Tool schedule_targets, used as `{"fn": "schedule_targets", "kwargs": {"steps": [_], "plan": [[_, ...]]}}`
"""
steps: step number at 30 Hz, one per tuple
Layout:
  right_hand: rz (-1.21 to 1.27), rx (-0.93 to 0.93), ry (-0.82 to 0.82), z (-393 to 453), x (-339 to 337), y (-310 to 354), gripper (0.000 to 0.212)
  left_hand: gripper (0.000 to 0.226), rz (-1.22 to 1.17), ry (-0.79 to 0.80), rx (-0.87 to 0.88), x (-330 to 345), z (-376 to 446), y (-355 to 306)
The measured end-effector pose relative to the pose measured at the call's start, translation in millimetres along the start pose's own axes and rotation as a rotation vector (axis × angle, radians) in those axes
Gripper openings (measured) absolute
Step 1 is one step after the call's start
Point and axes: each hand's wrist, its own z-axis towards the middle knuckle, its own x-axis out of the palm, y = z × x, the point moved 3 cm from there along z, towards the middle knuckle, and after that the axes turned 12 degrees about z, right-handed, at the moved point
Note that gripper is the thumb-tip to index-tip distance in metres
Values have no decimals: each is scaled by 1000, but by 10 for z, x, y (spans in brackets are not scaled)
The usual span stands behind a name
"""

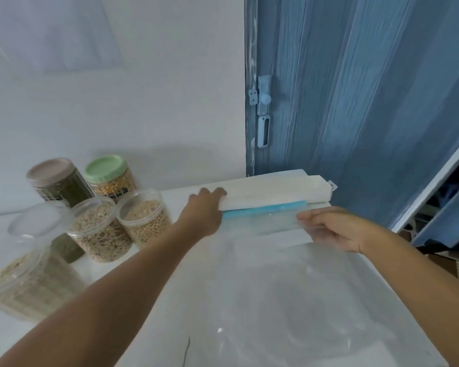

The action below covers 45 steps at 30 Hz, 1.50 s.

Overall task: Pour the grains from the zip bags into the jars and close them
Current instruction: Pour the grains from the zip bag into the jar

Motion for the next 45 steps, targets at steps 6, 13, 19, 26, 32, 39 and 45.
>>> {"fn": "schedule_targets", "kwargs": {"steps": [6,13,19,26,32,39,45], "plan": [[51,39,30,46,-16,-43,24,49,142,-133,49,95,283,-312],[138,19,43,73,-28,46,25,36,-176,-121,61,-48,421,-242],[119,7,58,180,64,206,26,35,-227,-192,77,-290,453,-189],[-3,-31,14,264,116,188,23,39,-170,-84,80,-8,282,-210],[-562,-273,-78,56,75,329,18,45,-138,-20,56,155,178,-234],[-997,-446,154,-738,333,174,63,77,-371,-70,130,-289,-766,-633],[-1220,-325,246,-923,265,-391,83,102,-97,258,299,163,-1544,-729]]}}
